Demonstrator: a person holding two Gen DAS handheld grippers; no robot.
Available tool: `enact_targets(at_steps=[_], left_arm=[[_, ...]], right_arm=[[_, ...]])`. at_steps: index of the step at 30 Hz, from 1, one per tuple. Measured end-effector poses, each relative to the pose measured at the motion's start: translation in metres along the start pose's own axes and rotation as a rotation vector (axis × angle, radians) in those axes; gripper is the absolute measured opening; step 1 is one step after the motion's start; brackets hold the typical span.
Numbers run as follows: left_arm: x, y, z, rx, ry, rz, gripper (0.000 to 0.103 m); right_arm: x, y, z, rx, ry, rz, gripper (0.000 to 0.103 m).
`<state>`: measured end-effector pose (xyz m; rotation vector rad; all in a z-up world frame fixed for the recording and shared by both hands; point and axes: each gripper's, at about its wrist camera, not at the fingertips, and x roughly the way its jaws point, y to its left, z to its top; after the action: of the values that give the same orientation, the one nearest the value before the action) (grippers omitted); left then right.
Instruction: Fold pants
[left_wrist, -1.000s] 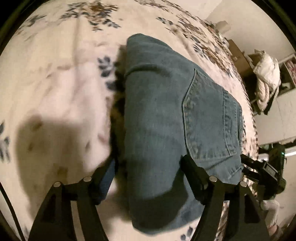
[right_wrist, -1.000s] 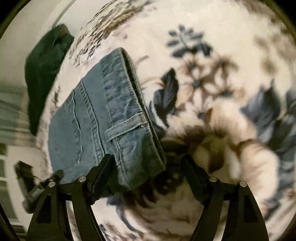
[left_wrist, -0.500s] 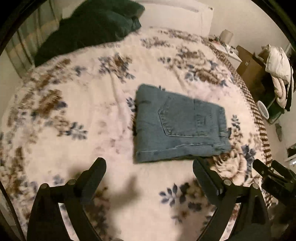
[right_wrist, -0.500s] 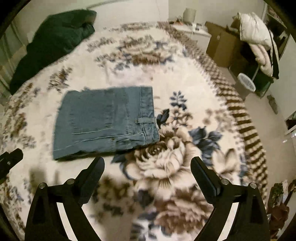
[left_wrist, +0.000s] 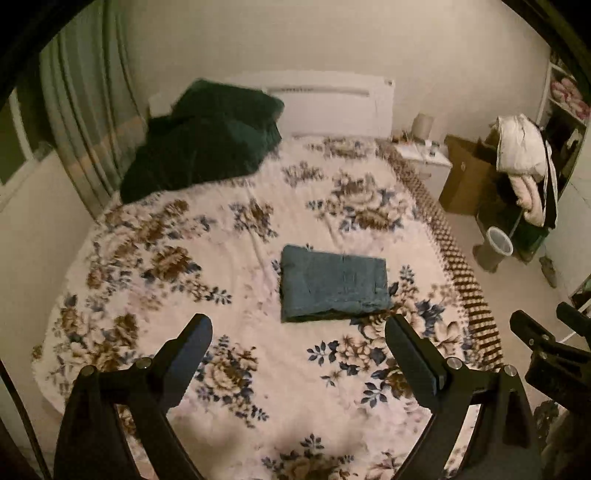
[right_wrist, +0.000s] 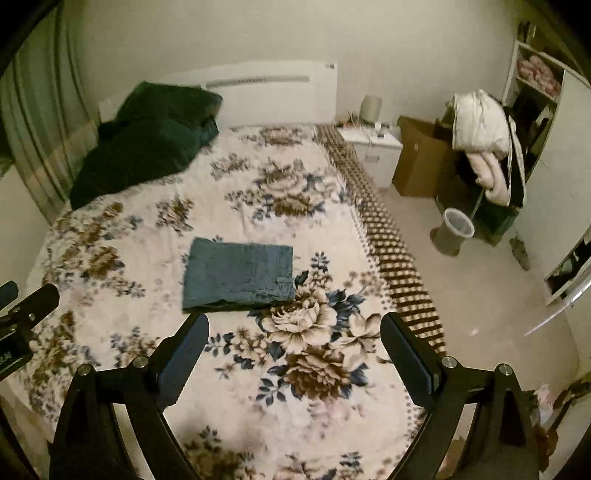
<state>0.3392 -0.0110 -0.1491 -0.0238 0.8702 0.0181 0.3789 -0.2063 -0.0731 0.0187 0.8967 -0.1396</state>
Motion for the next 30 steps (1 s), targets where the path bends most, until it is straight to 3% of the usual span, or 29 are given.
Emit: enact_targets(at_steps=[8,15,23,30], left_arm=[[-0.125,0.004,-0.010,-0.021,-0.113,0.032,0.096],[-0.179,0.004,-0.027,-0.027,-0.159,0.051,0.096],[-0.197,0.003,-0.038,-0.030,-0.199,0.065,0.096],[-0.172,-0.003,-0.037,-0.031,-0.206,0.076,0.103]], right_arm=[[-0.158,-0.005,-0.001,-0.021,-0.110,0.047,0.096],[-0.251,0.006,-0.022,-0.083,-0.187,0.073,0.096],[-0.278,0.005,-0.038,-0.079,-0.187,0.085,0.096],[-0.246,-0.003,-0.034,-0.064,-0.186,0.071,0.099]])
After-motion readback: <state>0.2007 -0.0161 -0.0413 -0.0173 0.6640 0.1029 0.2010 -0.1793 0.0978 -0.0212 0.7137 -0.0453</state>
